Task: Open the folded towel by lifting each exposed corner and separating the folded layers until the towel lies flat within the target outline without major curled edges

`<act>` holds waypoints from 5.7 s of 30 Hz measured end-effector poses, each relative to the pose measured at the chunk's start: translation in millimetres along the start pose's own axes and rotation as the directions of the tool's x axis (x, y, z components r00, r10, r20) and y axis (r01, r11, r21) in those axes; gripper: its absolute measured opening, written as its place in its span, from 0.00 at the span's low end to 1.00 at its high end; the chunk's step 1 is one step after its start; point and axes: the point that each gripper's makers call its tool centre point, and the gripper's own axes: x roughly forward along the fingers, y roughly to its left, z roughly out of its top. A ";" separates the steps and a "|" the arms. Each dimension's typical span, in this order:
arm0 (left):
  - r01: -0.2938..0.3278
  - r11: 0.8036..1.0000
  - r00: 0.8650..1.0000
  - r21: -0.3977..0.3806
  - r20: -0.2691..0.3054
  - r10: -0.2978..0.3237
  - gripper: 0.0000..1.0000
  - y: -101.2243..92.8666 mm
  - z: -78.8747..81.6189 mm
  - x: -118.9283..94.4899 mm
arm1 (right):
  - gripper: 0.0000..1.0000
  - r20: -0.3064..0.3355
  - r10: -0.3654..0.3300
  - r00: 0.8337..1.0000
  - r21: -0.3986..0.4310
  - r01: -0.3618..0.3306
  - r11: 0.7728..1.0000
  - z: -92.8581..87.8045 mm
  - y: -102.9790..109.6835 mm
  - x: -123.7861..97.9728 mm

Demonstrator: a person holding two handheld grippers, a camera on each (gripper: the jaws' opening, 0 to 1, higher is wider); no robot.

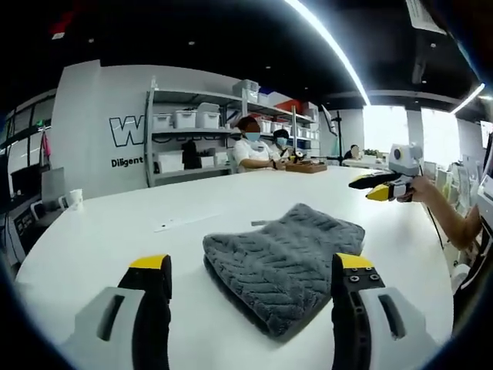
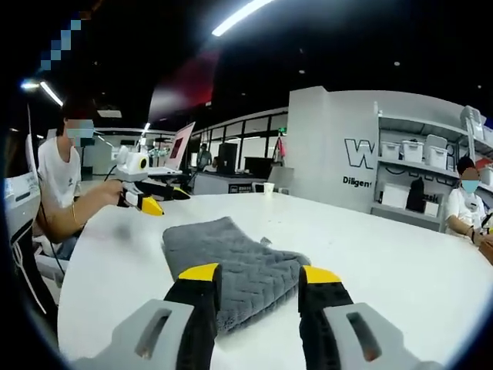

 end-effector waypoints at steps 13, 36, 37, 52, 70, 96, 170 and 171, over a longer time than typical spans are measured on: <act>0.010 1.000 1.000 0.016 -0.023 -0.010 0.82 9.4 3.8 19.8 | 0.36 -0.022 0.027 0.999 -0.030 -0.028 0.999 4.9 -1.8 22.5; 0.028 1.000 0.999 -0.001 -0.040 -0.028 0.76 20.5 6.3 56.0 | 0.35 -0.082 0.015 0.997 -0.006 -0.015 1.000 -4.8 -19.0 48.7; 0.028 1.000 0.999 -0.003 -0.040 -0.028 0.75 20.8 6.1 57.5 | 0.35 -0.083 0.013 0.997 0.000 -0.013 1.000 -6.1 -20.2 49.9; 0.004 0.999 1.000 -0.051 -0.028 -0.006 0.70 28.1 -7.5 66.1 | 0.35 -0.144 0.032 0.989 0.031 -0.027 0.999 -27.6 -24.5 63.1; 0.007 0.989 1.000 -0.150 -0.012 -0.009 0.59 37.3 -31.2 74.3 | 0.30 -0.099 -0.056 0.994 0.077 0.064 0.995 -46.2 -40.0 64.3; 0.045 0.988 0.999 -0.150 -0.019 -0.049 0.35 26.5 -42.5 82.8 | 0.25 -0.095 -0.020 0.995 0.162 0.036 0.986 -55.4 -30.5 76.0; 0.118 0.987 0.992 -0.108 0.051 -0.113 0.04 -25.9 -3.2 17.5 | 0.00 0.017 0.145 0.989 0.066 -0.146 0.987 12.9 56.1 35.1; 0.119 0.987 0.992 -0.107 0.053 -0.114 0.04 -27.5 -3.4 15.2 | 0.00 0.018 0.150 0.989 0.064 -0.151 0.987 13.3 58.6 33.6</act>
